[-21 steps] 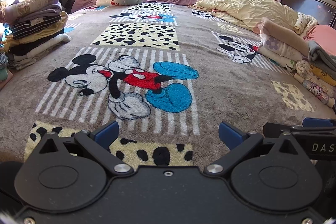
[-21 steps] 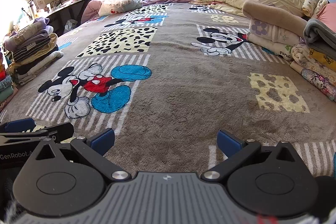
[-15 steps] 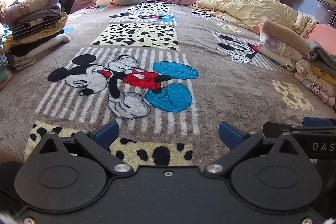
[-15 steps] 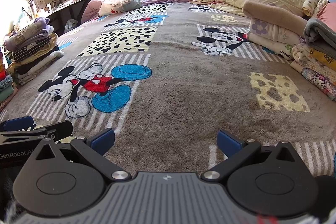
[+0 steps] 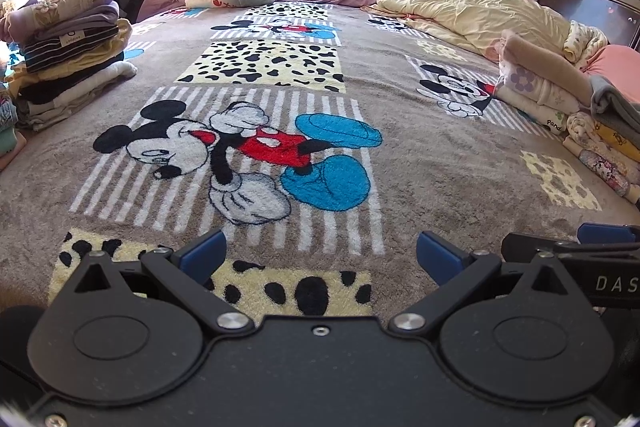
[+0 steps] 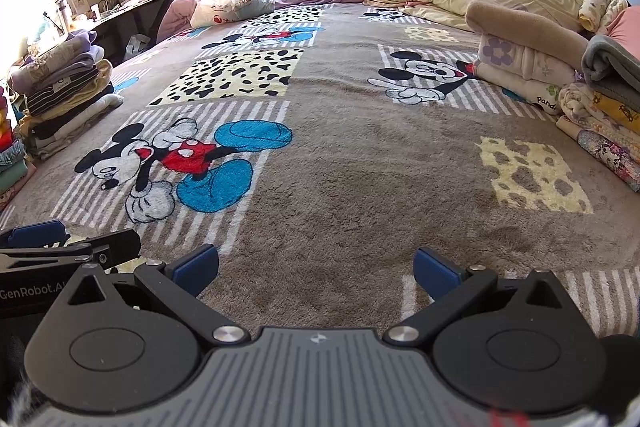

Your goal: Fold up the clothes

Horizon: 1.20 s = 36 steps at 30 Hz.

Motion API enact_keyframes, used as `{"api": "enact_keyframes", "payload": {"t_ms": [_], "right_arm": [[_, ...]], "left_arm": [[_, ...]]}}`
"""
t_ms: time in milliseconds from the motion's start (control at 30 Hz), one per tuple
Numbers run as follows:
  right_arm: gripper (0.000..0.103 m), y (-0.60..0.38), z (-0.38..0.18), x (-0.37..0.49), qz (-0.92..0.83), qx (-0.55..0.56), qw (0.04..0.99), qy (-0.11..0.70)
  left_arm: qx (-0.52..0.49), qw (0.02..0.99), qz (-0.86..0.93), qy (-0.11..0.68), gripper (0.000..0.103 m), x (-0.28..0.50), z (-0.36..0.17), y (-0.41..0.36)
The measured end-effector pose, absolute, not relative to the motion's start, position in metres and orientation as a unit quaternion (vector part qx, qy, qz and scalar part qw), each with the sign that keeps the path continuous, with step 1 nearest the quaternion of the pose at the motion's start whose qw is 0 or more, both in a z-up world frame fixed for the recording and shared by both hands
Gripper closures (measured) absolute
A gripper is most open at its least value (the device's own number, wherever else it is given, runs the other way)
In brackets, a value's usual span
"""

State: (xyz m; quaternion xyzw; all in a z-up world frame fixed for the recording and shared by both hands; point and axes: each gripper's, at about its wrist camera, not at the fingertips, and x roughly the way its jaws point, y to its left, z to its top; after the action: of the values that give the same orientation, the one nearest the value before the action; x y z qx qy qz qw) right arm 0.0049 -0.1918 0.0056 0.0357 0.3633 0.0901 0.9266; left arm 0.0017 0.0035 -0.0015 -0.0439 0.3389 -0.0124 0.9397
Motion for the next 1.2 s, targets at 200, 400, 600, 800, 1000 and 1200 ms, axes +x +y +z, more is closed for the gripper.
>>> {"api": "enact_keyframes", "payload": {"t_ms": [200, 400, 600, 800, 1000, 1200], "right_arm": [[0.000, -0.1912, 0.0071, 0.0051, 0.089, 0.035, 0.927, 0.363], [0.000, -0.1908, 0.0070, 0.0052, 0.092, 0.035, 0.927, 0.363], [0.000, -0.1913, 0.0060, 0.0058, 0.093, 0.036, 0.926, 0.364], [0.000, -0.1917, 0.0051, 0.0063, 0.093, 0.037, 0.925, 0.366], [0.000, -0.1906, 0.0042, 0.0070, 0.094, 0.037, 0.925, 0.366], [0.000, -0.1911, 0.0034, 0.0068, 0.094, 0.038, 0.925, 0.367]], "left_arm": [[-0.042, 0.939, -0.013, 0.340, 0.000, 0.0018, -0.0041, 0.0026], [-0.041, 0.939, -0.012, 0.342, 0.000, 0.0018, -0.0050, 0.0019], [-0.039, 0.938, -0.012, 0.343, 0.000, 0.0019, -0.0062, 0.0021], [-0.041, 0.938, -0.012, 0.344, 0.000, 0.0031, -0.0044, 0.0036], [-0.041, 0.938, -0.011, 0.344, 0.000, 0.0023, -0.0052, 0.0043], [-0.041, 0.938, -0.011, 0.345, 0.000, 0.0022, -0.0057, 0.0043]]}}
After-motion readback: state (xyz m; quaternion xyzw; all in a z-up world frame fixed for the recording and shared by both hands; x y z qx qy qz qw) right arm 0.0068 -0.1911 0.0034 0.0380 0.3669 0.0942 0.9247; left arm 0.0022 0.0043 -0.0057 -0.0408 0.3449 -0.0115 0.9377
